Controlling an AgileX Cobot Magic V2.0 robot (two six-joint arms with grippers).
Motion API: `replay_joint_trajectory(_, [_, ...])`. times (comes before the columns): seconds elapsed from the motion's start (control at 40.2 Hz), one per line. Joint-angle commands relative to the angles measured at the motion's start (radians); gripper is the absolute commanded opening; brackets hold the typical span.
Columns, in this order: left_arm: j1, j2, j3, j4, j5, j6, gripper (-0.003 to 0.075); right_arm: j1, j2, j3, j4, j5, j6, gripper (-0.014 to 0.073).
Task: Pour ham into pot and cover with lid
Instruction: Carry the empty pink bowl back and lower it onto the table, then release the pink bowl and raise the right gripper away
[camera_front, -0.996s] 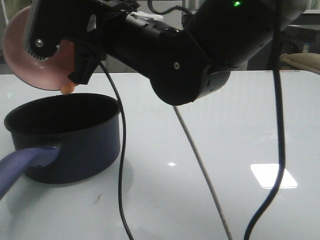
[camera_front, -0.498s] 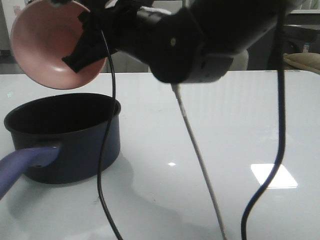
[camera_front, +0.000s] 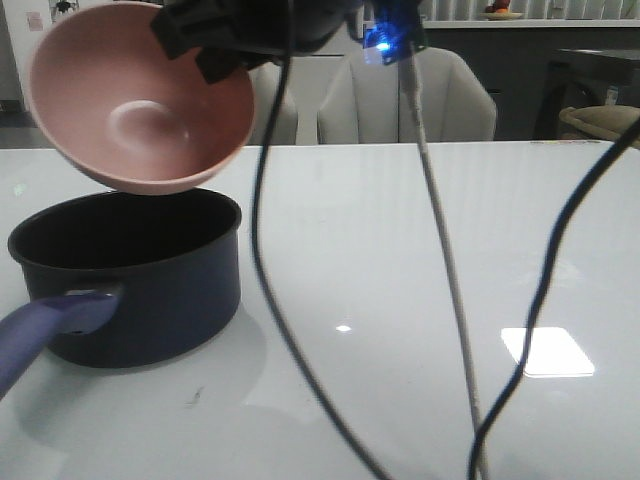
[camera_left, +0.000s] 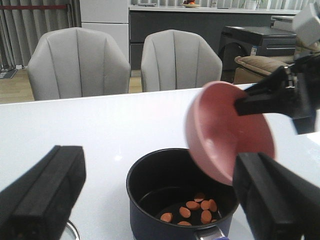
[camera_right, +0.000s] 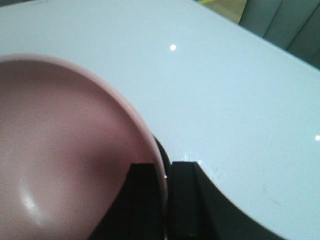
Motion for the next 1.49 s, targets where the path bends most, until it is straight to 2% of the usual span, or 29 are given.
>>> replay_joint_trajectory(0.0, [-0.007,0.007,-0.026,-0.013,-0.086,-0.005,0.0636,-0.067,-0.095,-0.036,0.006,0.087,0.007,0.0138])
replay_joint_trajectory(0.199, [-0.007,0.007,-0.026,-0.013,-0.086,-0.005,0.0636,-0.262,-0.140,-0.035,-0.003,0.306,0.036,0.0138])
replay_joint_trajectory(0.373, [-0.007,0.007,-0.026,-0.013,-0.086,-0.005,0.0636,-0.449,-0.095,-0.032,-0.029,0.479,0.206,0.0138])
replay_joint_trajectory(0.473, [-0.007,0.007,-0.026,-0.013,-0.086,-0.005,0.0636,-0.499,-0.056,-0.032,-0.054,0.552,0.217,0.0138])
replay_joint_trajectory(0.846, [-0.007,0.007,-0.026,-0.013,-0.086,-0.005,0.0637,-0.512,0.089,-0.032,-0.070,0.587,0.245,0.0148])
replay_joint_trajectory(0.946, [-0.007,0.007,-0.026,-0.013,-0.086,-0.005,0.0637,-0.512,0.110,-0.032,-0.070,0.585,0.245,0.0209])
replay_joint_trajectory(1.12, [-0.007,0.007,-0.026,-0.013,-0.086,-0.005,0.0636,-0.512,0.128,-0.033,-0.070,0.581,0.248,0.0404])
replay_joint_trajectory(1.195, [-0.007,0.007,-0.026,-0.013,-0.086,-0.005,0.0636,-0.512,0.122,-0.034,-0.070,0.571,0.248,0.0451])
replay_joint_trajectory(1.469, [-0.007,0.007,-0.026,-0.013,-0.086,-0.005,0.0636,-0.512,-0.039,-0.032,-0.108,0.573,0.237,0.0456])
